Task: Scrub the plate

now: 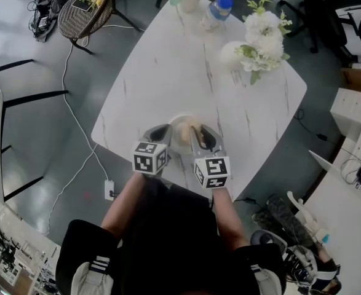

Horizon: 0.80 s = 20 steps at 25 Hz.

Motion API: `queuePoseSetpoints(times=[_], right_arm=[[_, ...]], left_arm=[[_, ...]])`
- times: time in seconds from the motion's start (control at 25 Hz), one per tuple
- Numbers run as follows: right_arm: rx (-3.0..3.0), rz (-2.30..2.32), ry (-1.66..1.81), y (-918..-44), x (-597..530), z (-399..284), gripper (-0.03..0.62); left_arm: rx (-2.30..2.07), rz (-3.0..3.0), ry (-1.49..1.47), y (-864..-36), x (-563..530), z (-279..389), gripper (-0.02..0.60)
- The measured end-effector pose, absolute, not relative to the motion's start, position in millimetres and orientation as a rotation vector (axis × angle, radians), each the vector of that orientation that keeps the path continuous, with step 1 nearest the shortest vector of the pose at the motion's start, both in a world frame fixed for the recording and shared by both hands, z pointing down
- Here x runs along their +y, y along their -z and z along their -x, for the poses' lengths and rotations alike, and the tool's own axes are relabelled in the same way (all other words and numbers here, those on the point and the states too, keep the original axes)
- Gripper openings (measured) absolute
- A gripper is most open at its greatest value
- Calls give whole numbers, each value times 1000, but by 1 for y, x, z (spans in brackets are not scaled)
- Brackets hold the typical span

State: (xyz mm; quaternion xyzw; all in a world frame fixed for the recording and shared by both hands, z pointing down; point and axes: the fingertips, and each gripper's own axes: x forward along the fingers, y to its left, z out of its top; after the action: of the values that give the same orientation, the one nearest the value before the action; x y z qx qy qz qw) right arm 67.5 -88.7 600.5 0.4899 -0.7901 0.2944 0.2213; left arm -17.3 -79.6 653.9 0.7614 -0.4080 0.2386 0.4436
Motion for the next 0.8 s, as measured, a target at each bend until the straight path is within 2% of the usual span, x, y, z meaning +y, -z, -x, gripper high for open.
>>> queuePoseSetpoints(times=[0.44, 0.8], right_arm=[[-2210, -1230, -850, -621, -75, -32, 91], [-2170, -1229, -865, -636, -69, -41, 91]], left_arm=[[-1023, -1878, -585, -657, -77, 15, 6], [-1039, -1874, -585, -657, -78, 16, 6]])
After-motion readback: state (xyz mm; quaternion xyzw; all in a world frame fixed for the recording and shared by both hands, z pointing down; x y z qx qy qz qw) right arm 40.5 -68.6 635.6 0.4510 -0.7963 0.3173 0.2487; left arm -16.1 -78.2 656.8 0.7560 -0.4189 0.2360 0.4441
